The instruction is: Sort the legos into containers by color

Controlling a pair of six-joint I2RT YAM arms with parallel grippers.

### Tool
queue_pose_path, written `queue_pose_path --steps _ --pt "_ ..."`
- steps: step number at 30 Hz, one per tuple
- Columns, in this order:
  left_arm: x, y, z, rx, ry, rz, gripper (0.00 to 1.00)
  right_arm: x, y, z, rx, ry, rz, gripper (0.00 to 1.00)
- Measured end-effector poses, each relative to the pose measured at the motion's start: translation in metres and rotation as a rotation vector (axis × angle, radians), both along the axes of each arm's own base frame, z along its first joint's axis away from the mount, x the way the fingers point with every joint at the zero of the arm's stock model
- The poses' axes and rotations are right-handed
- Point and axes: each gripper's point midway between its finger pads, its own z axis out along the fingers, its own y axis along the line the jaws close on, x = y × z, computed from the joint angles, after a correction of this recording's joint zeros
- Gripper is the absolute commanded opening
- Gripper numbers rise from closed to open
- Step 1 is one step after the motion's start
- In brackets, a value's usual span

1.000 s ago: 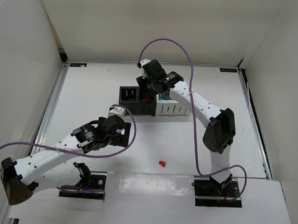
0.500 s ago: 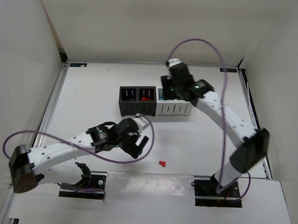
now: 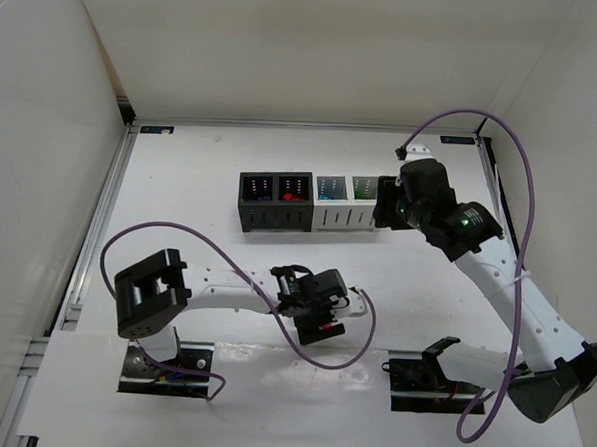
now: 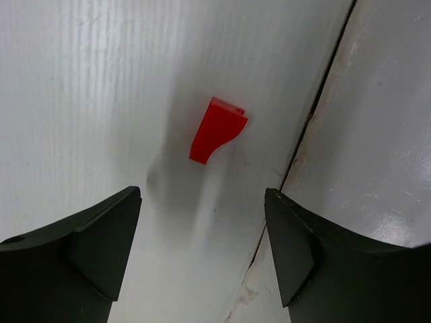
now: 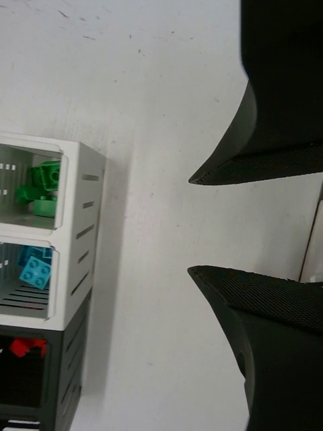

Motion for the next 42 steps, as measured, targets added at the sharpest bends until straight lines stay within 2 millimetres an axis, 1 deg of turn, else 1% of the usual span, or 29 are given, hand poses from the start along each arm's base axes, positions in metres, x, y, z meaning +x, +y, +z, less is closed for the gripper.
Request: queue_pose_path --steps 2,3,6,9,10,15,17,18,19,21,23,25,26,28,30,33,38,40,42 --pt "-0.002 -0.004 -0.004 0.004 -0.008 -0.031 0.83 -0.005 0.0 -0.007 -0.012 0.025 0.006 0.55" --pt "-0.002 -0.005 -0.006 0.005 -0.012 -0.046 0.81 -0.007 0.0 -0.009 -0.015 0.034 0.006 0.55" --pt "-0.001 -0.009 -0.005 -0.005 -0.02 -0.07 0.8 -0.01 0.001 -0.015 -0.018 0.054 0.009 0.55" --pt "0.0 -0.016 -0.003 -0.021 -0.023 -0.09 0.74 -0.011 -0.001 -0.019 -0.017 0.069 0.001 0.55" --pt "0.001 -0.019 -0.003 -0.027 -0.025 -0.096 0.7 -0.011 -0.001 -0.02 -0.015 0.074 0.001 0.55" --pt "0.002 -0.028 -0.011 -0.018 -0.017 -0.118 0.69 -0.012 -0.004 -0.026 -0.01 0.092 -0.011 0.55" --pt "0.001 -0.028 -0.016 -0.009 -0.01 -0.122 0.66 -0.01 -0.006 -0.027 -0.006 0.096 -0.022 0.55" --pt "0.001 -0.03 -0.016 -0.015 -0.012 -0.124 0.62 -0.01 -0.008 -0.027 -0.004 0.098 -0.027 0.55" --pt "0.002 -0.031 -0.016 -0.018 -0.012 -0.123 0.56 -0.01 -0.009 -0.029 -0.002 0.103 -0.032 0.55" --pt "0.002 -0.034 -0.016 -0.026 -0.013 -0.121 0.55 -0.01 -0.012 -0.031 0.003 0.112 -0.038 0.55" --pt "0.003 -0.038 -0.016 -0.028 -0.012 -0.119 0.49 -0.01 -0.014 -0.031 0.012 0.113 -0.043 0.55" --pt "0.004 -0.042 -0.016 -0.035 -0.013 -0.116 0.46 -0.012 -0.017 -0.031 0.019 0.114 -0.046 0.55" --pt "0.005 -0.042 -0.016 -0.036 -0.014 -0.116 0.42 -0.013 -0.018 -0.031 0.023 0.114 -0.047 0.55" --pt "0.005 -0.043 -0.016 -0.035 -0.014 -0.112 0.4 -0.013 -0.021 -0.03 0.032 0.11 -0.054 0.55" --pt "0.006 -0.042 -0.016 -0.034 -0.017 -0.106 0.34 -0.014 -0.025 -0.03 0.042 0.111 -0.063 0.55" --pt "0.007 -0.042 -0.016 -0.032 -0.023 -0.09 0.29 -0.015 -0.028 -0.032 0.05 0.115 -0.073 0.55" --pt "0.015 -0.039 -0.015 -0.02 -0.06 -0.051 0.28 -0.014 -0.028 -0.032 0.061 0.118 -0.071 0.55" --pt "0.024 -0.034 -0.013 -0.004 -0.091 -0.025 0.28 -0.015 -0.028 -0.032 0.063 0.119 -0.068 0.55" --pt "0.038 -0.028 -0.006 -0.002 -0.117 0.016 0.28 -0.015 -0.028 -0.03 0.066 0.113 -0.069 0.55"
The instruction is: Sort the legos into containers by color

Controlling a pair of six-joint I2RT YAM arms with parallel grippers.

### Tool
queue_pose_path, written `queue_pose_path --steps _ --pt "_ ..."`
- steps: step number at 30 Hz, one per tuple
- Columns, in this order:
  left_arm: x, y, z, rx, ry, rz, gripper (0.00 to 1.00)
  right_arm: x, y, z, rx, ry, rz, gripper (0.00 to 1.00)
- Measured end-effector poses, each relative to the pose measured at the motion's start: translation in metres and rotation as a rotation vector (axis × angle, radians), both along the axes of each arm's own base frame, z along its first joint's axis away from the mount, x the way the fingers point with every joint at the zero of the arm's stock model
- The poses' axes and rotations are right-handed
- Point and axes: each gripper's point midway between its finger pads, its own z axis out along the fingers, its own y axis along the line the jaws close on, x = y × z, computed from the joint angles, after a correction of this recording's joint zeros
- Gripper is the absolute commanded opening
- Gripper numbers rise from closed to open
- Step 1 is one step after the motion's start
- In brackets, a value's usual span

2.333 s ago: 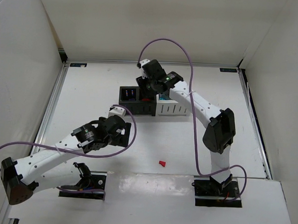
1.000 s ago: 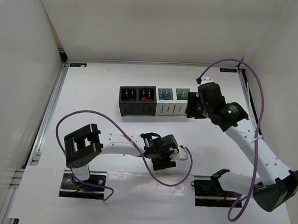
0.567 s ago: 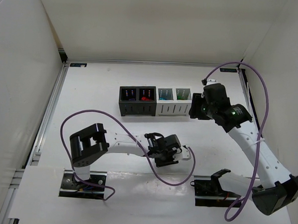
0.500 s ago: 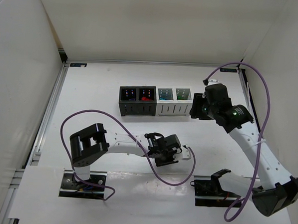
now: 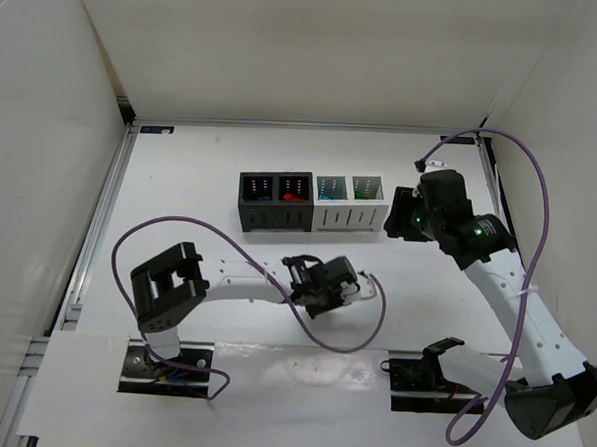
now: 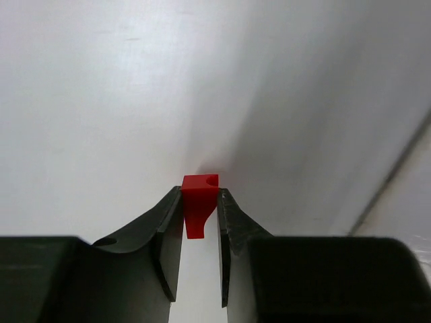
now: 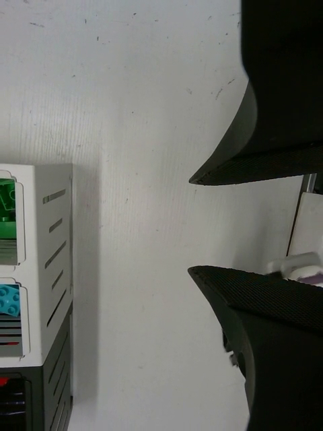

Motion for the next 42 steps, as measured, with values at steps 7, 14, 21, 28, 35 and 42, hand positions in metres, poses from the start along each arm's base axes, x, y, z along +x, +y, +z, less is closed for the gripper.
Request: queue_pose_path --steps 7,14,21,28,35,42 --pt "0.103 0.022 0.081 -0.169 -0.126 0.249 0.28 -0.004 -0.025 0.02 0.041 -0.073 -0.074 0.55" --pt "0.198 0.04 0.169 -0.373 -0.26 0.407 0.28 -0.004 -0.036 0.024 0.05 -0.085 -0.112 0.55" --pt "0.244 0.063 0.163 -0.389 -0.247 0.487 0.28 -0.003 -0.036 0.021 0.042 -0.074 -0.118 0.55" --pt "0.246 0.066 0.144 -0.35 -0.212 0.485 0.47 -0.003 -0.039 0.019 0.034 -0.067 -0.13 0.55" --pt "0.252 0.071 0.146 -0.343 -0.207 0.518 0.66 -0.003 -0.035 0.017 0.031 -0.061 -0.119 0.55" --pt "0.257 0.075 0.154 -0.358 -0.209 0.549 0.77 -0.007 -0.034 0.015 0.015 -0.053 -0.117 0.59"
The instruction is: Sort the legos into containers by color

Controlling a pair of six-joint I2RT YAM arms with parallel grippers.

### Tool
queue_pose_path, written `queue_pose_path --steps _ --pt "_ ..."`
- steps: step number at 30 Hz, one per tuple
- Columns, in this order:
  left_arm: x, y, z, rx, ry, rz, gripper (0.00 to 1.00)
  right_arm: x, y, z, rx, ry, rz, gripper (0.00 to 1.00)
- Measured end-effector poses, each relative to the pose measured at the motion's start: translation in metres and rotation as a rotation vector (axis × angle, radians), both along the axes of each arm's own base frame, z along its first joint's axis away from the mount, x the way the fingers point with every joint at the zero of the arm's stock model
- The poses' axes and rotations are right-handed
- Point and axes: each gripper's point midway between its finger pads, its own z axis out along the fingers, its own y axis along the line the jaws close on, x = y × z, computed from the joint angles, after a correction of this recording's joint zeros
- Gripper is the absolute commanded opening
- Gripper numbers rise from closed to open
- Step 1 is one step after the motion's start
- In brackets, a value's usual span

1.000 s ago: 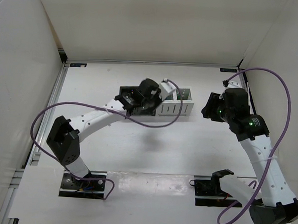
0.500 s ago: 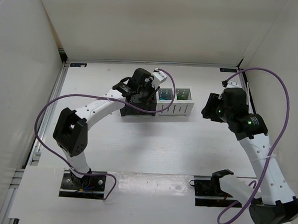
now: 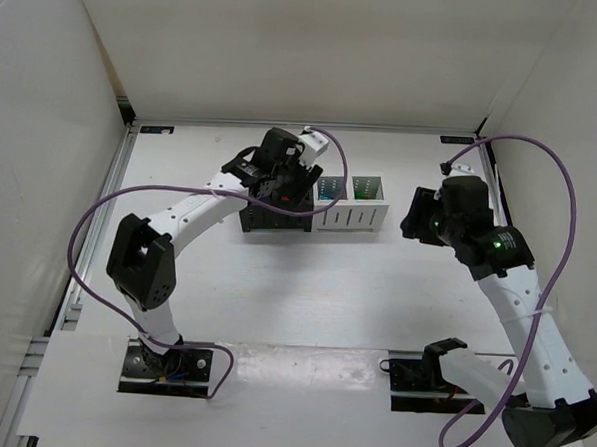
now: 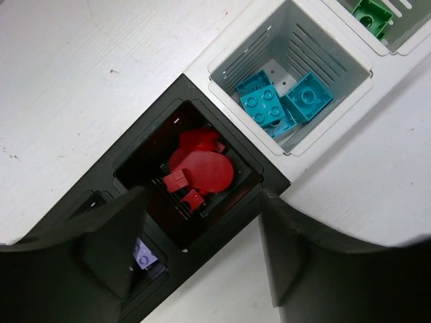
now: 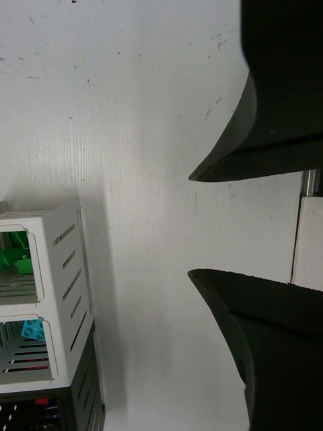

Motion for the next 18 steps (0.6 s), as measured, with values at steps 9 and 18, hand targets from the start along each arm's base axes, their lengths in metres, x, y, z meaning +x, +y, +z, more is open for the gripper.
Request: queue_pose_path --steps 9,18 --pt "-0.03 0.04 0.036 -0.113 -0.013 0.185 1.0 0.0 -0.006 0.002 0.009 -0.004 -0.032 0.9" --pt "-0.107 0.158 0.08 -0.303 -0.025 0.717 1.0 0.003 -0.016 -0.005 0.023 0.011 -0.098 0.9"
